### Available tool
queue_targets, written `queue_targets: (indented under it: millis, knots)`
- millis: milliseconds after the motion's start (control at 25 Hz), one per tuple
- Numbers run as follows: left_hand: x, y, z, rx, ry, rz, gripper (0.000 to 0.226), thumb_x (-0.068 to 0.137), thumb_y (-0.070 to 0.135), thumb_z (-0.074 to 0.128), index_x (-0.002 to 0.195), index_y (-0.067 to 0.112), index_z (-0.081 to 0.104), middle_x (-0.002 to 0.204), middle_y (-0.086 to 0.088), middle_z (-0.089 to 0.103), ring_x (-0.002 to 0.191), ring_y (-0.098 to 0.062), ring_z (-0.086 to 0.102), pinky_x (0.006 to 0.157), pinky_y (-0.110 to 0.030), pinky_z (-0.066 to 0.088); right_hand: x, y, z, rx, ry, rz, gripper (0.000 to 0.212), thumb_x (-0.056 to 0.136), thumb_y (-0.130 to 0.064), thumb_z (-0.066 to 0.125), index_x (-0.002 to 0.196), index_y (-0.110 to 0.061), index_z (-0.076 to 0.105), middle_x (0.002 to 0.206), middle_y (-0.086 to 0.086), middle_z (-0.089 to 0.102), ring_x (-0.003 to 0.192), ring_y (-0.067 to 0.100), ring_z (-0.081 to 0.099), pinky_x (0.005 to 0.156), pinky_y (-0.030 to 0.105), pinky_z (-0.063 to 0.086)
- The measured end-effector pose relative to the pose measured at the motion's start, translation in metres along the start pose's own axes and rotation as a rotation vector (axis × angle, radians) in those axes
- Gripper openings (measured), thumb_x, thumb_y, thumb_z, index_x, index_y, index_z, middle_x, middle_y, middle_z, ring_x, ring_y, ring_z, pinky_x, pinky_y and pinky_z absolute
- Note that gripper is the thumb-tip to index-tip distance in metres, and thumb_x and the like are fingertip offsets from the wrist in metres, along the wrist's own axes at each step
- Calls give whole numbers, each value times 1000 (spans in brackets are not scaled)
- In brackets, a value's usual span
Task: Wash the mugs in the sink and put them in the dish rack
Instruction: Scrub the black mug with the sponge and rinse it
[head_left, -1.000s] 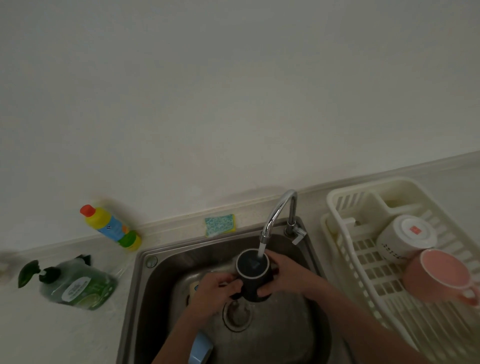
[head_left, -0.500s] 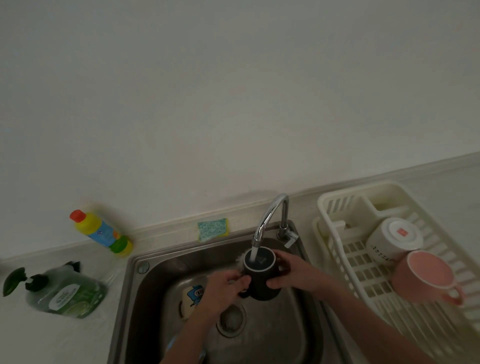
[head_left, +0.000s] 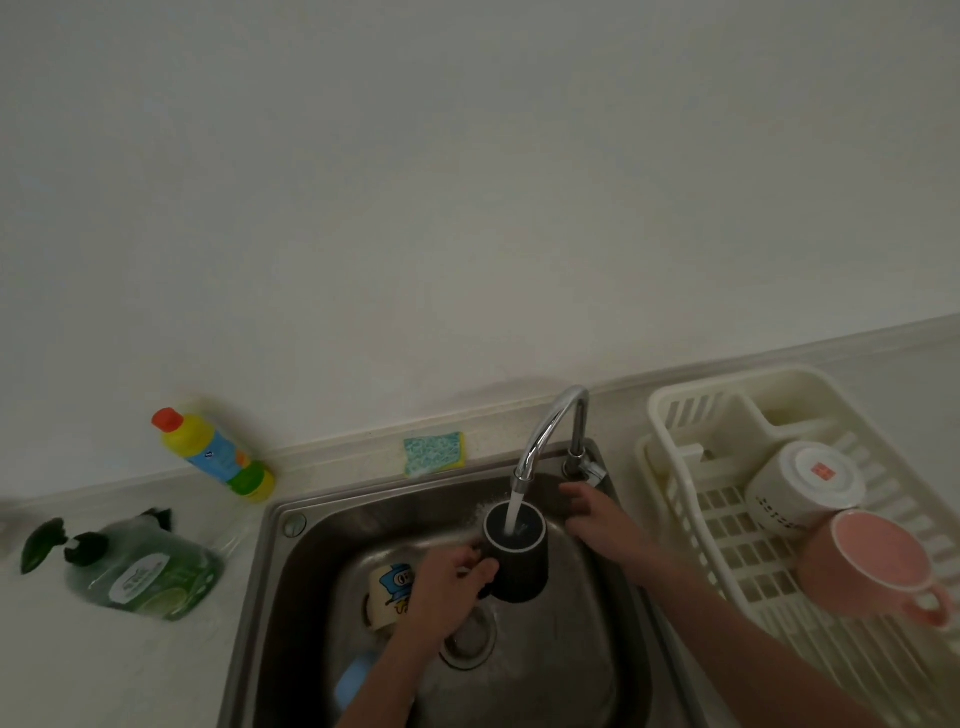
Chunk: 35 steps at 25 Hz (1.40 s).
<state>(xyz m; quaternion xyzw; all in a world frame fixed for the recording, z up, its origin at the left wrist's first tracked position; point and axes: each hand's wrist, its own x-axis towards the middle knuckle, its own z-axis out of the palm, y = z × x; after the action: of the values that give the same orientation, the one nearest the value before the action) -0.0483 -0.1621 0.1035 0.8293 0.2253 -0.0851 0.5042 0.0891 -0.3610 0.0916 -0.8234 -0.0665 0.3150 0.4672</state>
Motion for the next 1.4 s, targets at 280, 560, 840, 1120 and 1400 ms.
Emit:
queue_targets:
  millis: [280,560,840,1120,1400]
  knots:
    - [-1,0,2,28,-7,-29,8,93,23,65,89,28,69,90,11,73,85,0,69,80,-21,56,6,6,9,-52,67,-39,67,81,-8,67,142,-25,43,127,-5,55,114,10,52,91,24,40]
    - [4,4,3,-20,-11,-26,10,93,20,66,86,21,74,95,13,73,88,-1,69,83,-26,57,26,4,-22,122,155,-86,72,68,-8,71,127,-40,45,127,3,63,112,19,62,89,41,56]
    - [2,15,3,-104,-4,-69,11,94,17,64,93,14,75,84,4,75,82,-7,72,74,-23,57,20,-6,-24,4,90,-72,63,70,-12,72,125,-30,47,121,4,61,112,21,60,92,37,52]
    - [-5,19,12,-165,23,-105,11,93,15,66,84,11,71,83,-1,73,73,-5,70,60,-12,49,-33,16,16,103,-226,-192,94,65,-27,88,144,-35,40,137,-16,55,127,6,52,104,32,48]
    - [-15,15,16,-74,-24,-154,10,93,24,65,87,18,71,92,1,73,84,-8,71,78,-26,59,-49,33,41,59,-28,-228,87,65,-16,83,135,-46,41,127,-34,53,121,-6,51,102,38,50]
